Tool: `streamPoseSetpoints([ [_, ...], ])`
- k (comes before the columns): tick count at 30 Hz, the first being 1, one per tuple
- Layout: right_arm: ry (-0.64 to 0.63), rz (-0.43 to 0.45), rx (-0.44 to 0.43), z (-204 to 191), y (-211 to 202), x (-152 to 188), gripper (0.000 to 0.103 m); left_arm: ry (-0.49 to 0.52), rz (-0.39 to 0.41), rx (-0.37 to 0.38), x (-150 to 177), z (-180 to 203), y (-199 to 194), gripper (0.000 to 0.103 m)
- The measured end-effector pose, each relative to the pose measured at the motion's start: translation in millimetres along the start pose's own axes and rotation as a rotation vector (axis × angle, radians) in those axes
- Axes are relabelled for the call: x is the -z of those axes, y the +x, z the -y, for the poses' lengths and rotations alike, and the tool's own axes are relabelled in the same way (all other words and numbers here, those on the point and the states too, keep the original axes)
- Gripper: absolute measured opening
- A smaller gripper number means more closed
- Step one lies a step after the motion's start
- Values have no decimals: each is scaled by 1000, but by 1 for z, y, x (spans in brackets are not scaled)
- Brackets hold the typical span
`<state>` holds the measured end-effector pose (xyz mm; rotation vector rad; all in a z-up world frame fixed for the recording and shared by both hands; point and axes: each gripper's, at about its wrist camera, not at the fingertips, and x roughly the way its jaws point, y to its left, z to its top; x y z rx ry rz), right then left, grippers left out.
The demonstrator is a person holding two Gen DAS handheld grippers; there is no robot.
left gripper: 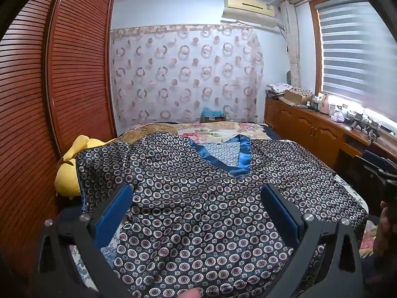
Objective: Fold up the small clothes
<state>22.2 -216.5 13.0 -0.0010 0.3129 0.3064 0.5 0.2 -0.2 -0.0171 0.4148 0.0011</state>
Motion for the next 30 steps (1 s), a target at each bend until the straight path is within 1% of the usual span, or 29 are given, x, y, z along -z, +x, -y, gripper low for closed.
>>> streamPoseSetpoints([
  [15, 8, -7, -2, 0, 0, 1, 99, -2, 9, 4, 3, -2, 7, 103],
  [17, 8, -6, -2, 0, 0, 1, 99, -4, 17, 1, 1, 0, -2, 103],
  [30, 9, -12, -3, 0, 0, 3, 99, -7, 30, 3, 1, -1, -7, 103],
])
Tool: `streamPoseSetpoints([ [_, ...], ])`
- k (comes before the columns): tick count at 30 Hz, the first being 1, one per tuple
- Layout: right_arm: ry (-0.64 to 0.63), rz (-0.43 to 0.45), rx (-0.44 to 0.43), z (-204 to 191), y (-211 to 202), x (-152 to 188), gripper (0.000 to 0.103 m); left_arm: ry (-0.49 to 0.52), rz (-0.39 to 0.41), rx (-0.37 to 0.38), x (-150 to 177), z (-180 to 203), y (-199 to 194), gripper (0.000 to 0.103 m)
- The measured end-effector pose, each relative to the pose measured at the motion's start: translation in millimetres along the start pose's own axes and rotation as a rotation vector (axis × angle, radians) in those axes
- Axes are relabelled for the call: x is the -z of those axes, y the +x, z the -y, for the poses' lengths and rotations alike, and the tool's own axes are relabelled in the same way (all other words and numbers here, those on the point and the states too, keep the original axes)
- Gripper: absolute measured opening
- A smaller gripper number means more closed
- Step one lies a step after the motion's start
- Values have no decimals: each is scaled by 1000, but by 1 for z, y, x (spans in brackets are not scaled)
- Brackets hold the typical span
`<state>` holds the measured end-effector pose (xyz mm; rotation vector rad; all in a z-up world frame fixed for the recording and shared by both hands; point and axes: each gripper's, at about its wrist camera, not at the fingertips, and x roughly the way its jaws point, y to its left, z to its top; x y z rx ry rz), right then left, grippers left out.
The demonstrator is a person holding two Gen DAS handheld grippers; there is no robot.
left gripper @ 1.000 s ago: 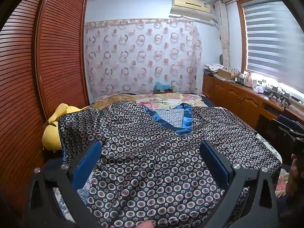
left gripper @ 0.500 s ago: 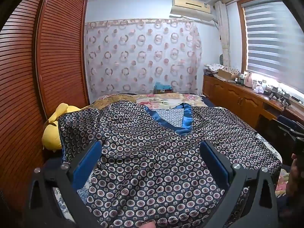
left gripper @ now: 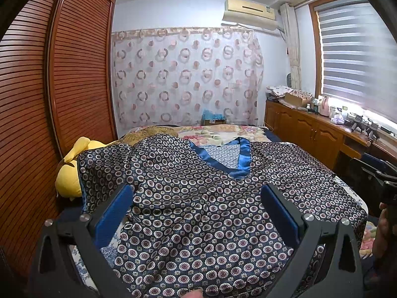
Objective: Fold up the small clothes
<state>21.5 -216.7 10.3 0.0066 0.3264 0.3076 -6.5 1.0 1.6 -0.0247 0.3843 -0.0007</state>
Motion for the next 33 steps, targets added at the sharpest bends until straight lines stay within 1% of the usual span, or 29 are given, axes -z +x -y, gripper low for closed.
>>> streamPoseSetpoints([
  [33, 2, 0, 0, -1, 0, 0, 99, 9, 18, -4, -4, 5, -7, 103],
])
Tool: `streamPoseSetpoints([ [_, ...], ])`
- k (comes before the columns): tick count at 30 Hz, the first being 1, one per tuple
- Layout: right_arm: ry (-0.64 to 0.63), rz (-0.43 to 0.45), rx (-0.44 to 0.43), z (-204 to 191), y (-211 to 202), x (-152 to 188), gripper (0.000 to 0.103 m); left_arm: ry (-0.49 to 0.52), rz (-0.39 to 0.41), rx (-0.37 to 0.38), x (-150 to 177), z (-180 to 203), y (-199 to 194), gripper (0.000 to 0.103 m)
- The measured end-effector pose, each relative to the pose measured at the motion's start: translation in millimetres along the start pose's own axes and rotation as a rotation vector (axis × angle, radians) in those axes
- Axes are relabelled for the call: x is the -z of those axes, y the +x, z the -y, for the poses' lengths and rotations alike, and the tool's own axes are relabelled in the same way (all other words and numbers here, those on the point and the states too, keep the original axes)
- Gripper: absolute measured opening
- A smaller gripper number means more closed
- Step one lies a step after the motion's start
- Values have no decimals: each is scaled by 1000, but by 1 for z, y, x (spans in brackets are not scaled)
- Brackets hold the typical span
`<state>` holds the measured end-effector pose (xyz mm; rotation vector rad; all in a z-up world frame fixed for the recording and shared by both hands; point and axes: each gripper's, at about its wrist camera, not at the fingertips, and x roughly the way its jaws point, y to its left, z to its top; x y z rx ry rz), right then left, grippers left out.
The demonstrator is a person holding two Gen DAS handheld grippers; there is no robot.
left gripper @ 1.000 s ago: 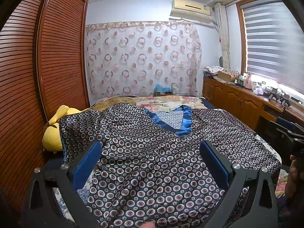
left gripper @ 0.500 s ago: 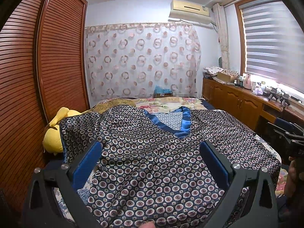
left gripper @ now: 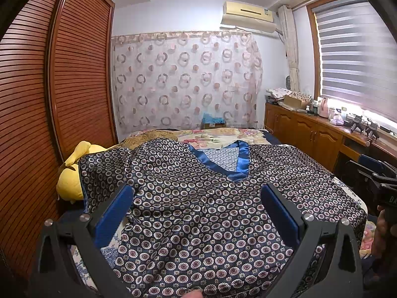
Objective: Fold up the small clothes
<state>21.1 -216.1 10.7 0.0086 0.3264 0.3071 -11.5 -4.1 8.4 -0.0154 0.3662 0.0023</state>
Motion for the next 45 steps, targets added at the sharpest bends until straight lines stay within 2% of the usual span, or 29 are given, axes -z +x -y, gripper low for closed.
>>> streamPoseSetpoints([
  [28, 0, 2, -1, 0, 0, 1, 99, -1, 2, 2, 0, -2, -1, 103],
  [36, 0, -18, 3, -3, 8, 5, 99, -6, -39, -20, 12, -8, 16, 103],
  [45, -56, 11, 19, -12, 32, 8, 99, -22, -81, -64, 23, -35, 42, 103],
])
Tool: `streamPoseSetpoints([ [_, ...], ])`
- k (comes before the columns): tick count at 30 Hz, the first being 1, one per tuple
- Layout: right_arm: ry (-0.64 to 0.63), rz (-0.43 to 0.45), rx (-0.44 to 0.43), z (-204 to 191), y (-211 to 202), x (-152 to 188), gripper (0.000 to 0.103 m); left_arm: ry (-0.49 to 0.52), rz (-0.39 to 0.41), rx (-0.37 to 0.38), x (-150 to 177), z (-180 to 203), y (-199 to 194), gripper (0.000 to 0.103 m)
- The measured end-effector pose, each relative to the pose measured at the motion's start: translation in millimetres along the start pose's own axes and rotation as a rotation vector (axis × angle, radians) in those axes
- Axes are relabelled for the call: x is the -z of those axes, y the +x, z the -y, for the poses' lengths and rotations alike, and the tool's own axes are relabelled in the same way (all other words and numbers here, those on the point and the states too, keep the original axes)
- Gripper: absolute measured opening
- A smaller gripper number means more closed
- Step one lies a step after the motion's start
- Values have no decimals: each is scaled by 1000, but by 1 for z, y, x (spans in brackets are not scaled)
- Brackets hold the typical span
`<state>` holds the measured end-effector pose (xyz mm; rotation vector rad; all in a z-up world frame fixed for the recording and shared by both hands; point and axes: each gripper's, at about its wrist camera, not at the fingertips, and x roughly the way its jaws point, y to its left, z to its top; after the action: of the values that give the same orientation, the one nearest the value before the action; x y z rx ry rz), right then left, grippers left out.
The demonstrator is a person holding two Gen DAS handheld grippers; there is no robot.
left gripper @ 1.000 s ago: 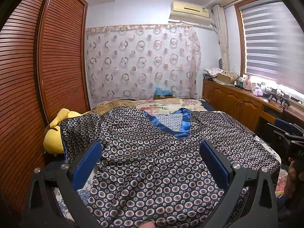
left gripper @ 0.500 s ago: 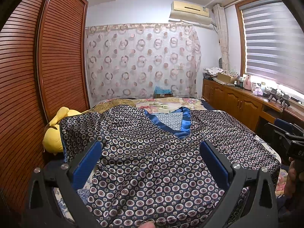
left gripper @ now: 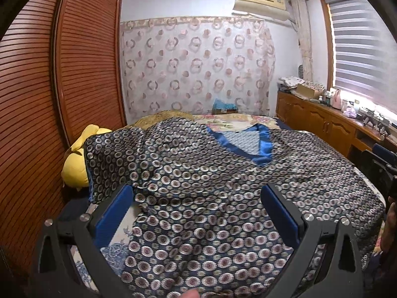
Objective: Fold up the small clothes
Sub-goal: 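Grasp the side edge of the navy shirt with the left tool and lift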
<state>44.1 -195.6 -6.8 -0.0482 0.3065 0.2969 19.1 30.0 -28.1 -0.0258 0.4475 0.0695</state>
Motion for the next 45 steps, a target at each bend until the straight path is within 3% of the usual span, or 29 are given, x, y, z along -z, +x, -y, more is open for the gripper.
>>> streamPoseSetpoints([
  [8, -41, -31, -43, -11, 32, 2, 99, -7, -46, -24, 6, -25, 25, 103],
  [13, -54, -127, -134, -16, 59, 9, 99, 22, -92, -15, 10, -39, 39, 103],
  [21, -123, -259, -178, -46, 94, 20, 99, -46, -151, 29, 14, -86, 52, 103],
  [27, -154, -292, -206, -57, 105, 23, 99, -43, -181, -43, 7, -130, 61, 103],
  [32, -154, -300, -221, -53, 113, 20, 99, -75, -204, -46, 4, -164, 79, 103],
  [37, -169, -345, -189, -51, 124, 30, 99, -122, -285, -68, 12, -190, 115, 99],
  [43, -156, -342, -202, -49, 124, 31, 99, -207, -390, -35, 22, -212, 150, 96],
  [45, -147, -345, -203, -48, 126, 31, 99, -256, -423, 8, 27, -216, 158, 93],
])
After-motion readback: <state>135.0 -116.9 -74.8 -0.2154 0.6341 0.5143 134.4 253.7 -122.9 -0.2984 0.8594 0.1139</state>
